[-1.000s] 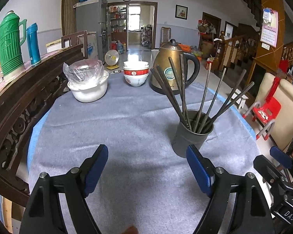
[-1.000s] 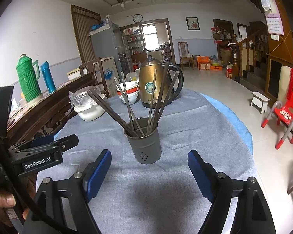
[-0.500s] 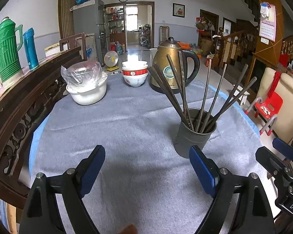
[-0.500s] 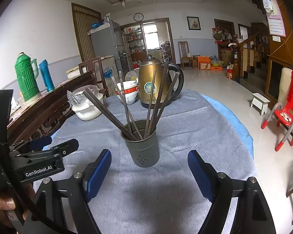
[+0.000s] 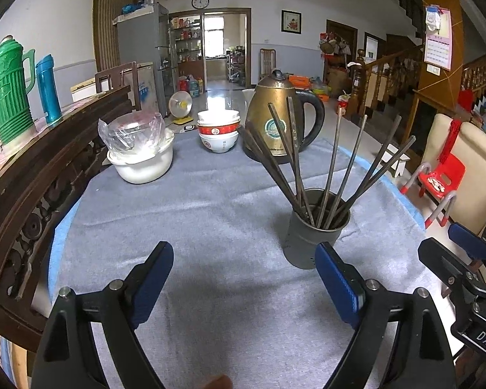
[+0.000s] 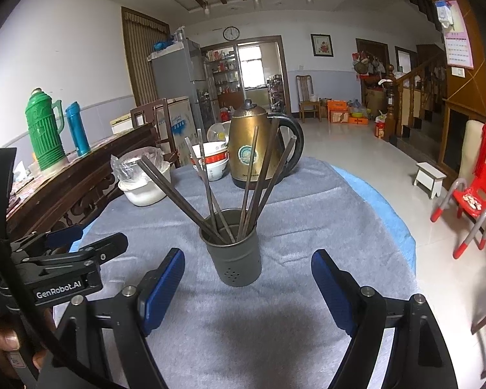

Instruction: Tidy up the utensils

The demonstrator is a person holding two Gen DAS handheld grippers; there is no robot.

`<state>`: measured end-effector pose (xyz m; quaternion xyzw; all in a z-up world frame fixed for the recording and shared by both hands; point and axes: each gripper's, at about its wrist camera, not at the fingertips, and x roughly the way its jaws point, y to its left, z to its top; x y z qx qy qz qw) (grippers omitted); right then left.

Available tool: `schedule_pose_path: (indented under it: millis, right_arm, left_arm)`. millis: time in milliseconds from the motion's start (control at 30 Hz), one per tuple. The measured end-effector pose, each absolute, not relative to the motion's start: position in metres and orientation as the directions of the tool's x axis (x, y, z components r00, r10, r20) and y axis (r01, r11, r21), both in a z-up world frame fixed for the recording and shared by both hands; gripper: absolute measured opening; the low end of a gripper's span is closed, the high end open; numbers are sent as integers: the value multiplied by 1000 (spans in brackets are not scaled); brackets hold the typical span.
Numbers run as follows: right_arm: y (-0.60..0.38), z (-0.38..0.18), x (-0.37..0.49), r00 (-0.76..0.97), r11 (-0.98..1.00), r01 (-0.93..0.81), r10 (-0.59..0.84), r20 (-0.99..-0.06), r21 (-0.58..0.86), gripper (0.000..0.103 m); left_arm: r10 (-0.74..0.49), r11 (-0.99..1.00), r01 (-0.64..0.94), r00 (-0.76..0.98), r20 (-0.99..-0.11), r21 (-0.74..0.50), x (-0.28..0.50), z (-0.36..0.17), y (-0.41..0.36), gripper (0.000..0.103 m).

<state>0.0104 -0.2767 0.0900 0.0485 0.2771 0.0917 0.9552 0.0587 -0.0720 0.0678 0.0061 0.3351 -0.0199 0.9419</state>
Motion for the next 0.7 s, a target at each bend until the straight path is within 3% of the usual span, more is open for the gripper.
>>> schedule_pose_path:
  millis: [167, 700]
  right_arm:
    - [-277, 91, 11, 834, 980, -147, 197, -516, 137, 83]
    - [-283, 87, 15, 829, 981, -138, 190, -526, 137, 83]
  left_arm:
    - [-39, 999, 49, 783, -621, -1, 61, 70, -74, 98]
    - [-95, 995, 92, 771, -629, -38, 71, 70, -84, 99]
